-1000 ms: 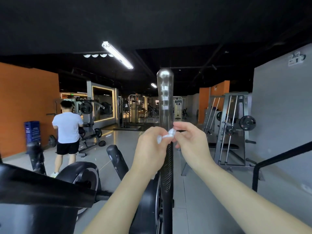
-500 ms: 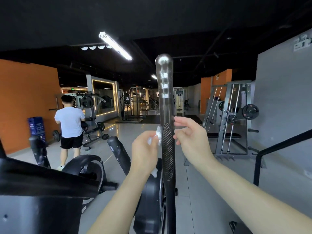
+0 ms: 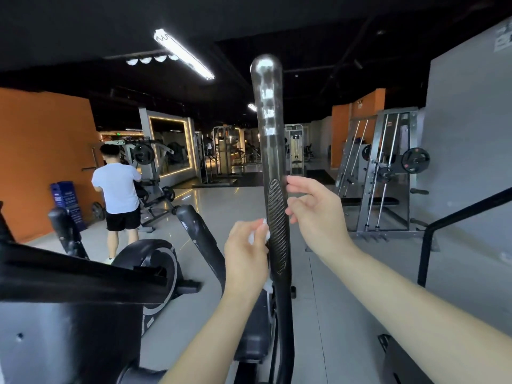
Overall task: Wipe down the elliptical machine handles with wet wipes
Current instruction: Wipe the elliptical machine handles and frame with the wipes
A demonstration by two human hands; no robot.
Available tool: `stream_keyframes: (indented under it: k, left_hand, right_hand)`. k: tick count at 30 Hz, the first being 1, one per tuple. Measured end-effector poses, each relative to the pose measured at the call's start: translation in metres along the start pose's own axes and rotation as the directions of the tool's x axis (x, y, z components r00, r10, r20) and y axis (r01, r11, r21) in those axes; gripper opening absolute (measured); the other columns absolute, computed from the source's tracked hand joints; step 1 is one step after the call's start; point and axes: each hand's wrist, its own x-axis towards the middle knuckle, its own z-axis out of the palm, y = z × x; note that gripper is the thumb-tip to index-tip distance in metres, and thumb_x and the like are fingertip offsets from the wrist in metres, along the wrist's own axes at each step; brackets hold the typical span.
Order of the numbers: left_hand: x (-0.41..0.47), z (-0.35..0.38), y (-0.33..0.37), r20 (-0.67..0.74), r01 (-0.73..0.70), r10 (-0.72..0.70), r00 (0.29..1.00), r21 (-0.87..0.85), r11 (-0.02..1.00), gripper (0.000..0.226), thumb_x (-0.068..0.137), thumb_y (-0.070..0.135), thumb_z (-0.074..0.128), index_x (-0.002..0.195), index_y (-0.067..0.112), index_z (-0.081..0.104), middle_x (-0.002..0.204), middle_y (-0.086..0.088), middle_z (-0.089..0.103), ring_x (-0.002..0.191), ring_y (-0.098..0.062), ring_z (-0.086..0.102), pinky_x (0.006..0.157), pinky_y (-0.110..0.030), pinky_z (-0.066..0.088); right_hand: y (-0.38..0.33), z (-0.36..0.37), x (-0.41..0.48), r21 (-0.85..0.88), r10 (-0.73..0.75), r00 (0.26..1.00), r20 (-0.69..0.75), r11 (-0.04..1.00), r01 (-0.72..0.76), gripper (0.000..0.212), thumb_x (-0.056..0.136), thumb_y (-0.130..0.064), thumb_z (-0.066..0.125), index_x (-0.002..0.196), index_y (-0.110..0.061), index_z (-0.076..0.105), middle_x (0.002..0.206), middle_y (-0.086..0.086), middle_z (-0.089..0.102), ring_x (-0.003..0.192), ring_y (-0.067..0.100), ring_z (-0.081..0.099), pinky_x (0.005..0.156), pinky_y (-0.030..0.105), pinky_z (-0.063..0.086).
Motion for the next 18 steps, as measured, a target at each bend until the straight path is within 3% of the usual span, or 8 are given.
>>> stream_keyframes:
  k: [3, 7, 9, 11, 14, 16, 18]
  left_hand:
    - [-0.019, -0.004, -0.022, 0.044, 0.067, -0.069, 0.997, 0.040, 0.997, 0.017, 0.104, 0.028, 0.059, 0.096, 0.024, 0.073, 0.090, -0.002, 0.064, 0.088, -0.019, 0.063, 0.064, -0.008, 0.044]
    - [0.003, -0.003, 0.015, -0.047, 0.045, -0.049, 0.998, -0.074, 0.996, 0.014, 0.102, 0.030, 0.061, 0.100, 0.027, 0.074, 0.092, -0.005, 0.070, 0.069, -0.001, 0.065, 0.063, -0.017, 0.050]
    - [0.016, 0.001, 0.036, -0.081, 0.018, -0.027, 0.996, -0.108, 0.994, 0.013, 0.103, 0.028, 0.060, 0.102, 0.028, 0.072, 0.098, -0.002, 0.071, 0.073, 0.002, 0.066, 0.056, -0.009, 0.047]
    - [0.019, 0.005, 0.035, -0.062, -0.007, 0.001, 0.998, -0.095, 0.995, 0.016, 0.104, 0.030, 0.057, 0.098, 0.036, 0.070, 0.098, -0.004, 0.070, 0.077, -0.003, 0.067, 0.063, -0.013, 0.049]
    - [-0.004, 0.001, 0.001, 0.000, 0.012, -0.012, 1.000, 0.063, 0.998, 0.022, 0.105, 0.029, 0.055, 0.089, 0.039, 0.066, 0.093, -0.003, 0.067, 0.084, -0.011, 0.067, 0.076, -0.022, 0.050]
    - [-0.026, -0.004, -0.021, 0.059, 0.083, -0.090, 0.994, 0.111, 0.990, 0.022, 0.105, 0.030, 0.053, 0.089, 0.032, 0.067, 0.092, -0.002, 0.064, 0.078, -0.017, 0.068, 0.061, -0.024, 0.053]
    - [-0.040, -0.010, -0.030, 0.097, 0.116, -0.131, 0.987, 0.152, 0.982, 0.021, 0.105, 0.024, 0.054, 0.091, 0.024, 0.069, 0.097, -0.001, 0.065, 0.073, -0.011, 0.068, 0.049, -0.012, 0.048]
  right_hand:
    - [0.008, 0.001, -0.004, -0.006, 0.019, 1.000, 0.006, 1.000, -0.019, 0.042, 0.096, 0.008, 0.054, 0.122, -0.021, 0.069, 0.115, -0.006, 0.069, 0.069, 0.003, 0.066, 0.063, 0.020, 0.054]
    - [0.006, 0.000, -0.004, -0.002, 0.030, 0.999, 0.012, 1.000, -0.030, 0.041, 0.096, 0.008, 0.055, 0.123, -0.019, 0.070, 0.111, -0.009, 0.071, 0.071, 0.005, 0.067, 0.064, 0.021, 0.053]
    - [0.003, 0.000, -0.003, 0.000, 0.031, 0.999, 0.017, 1.000, -0.031, 0.039, 0.096, 0.007, 0.055, 0.121, -0.019, 0.070, 0.108, -0.010, 0.072, 0.071, 0.004, 0.068, 0.063, 0.019, 0.054]
    - [0.002, -0.001, -0.003, -0.001, 0.035, 0.999, 0.016, 0.999, -0.035, 0.039, 0.096, 0.007, 0.055, 0.122, -0.017, 0.070, 0.109, -0.009, 0.072, 0.070, 0.003, 0.067, 0.062, 0.019, 0.053]
    - [0.007, -0.001, -0.008, -0.010, 0.056, 0.998, 0.011, 0.998, -0.056, 0.039, 0.096, 0.007, 0.055, 0.125, -0.016, 0.069, 0.111, -0.010, 0.071, 0.071, 0.004, 0.068, 0.062, 0.020, 0.053]
    - [0.010, -0.002, -0.013, -0.018, 0.064, 0.998, 0.016, 0.998, -0.064, 0.040, 0.096, 0.006, 0.055, 0.124, -0.018, 0.069, 0.111, -0.011, 0.071, 0.072, 0.005, 0.068, 0.064, 0.021, 0.053]
    - [0.014, -0.002, -0.019, -0.040, 0.069, 0.997, 0.018, 0.997, -0.068, 0.039, 0.096, 0.005, 0.056, 0.122, -0.020, 0.069, 0.111, -0.010, 0.070, 0.073, 0.005, 0.068, 0.067, 0.023, 0.054]
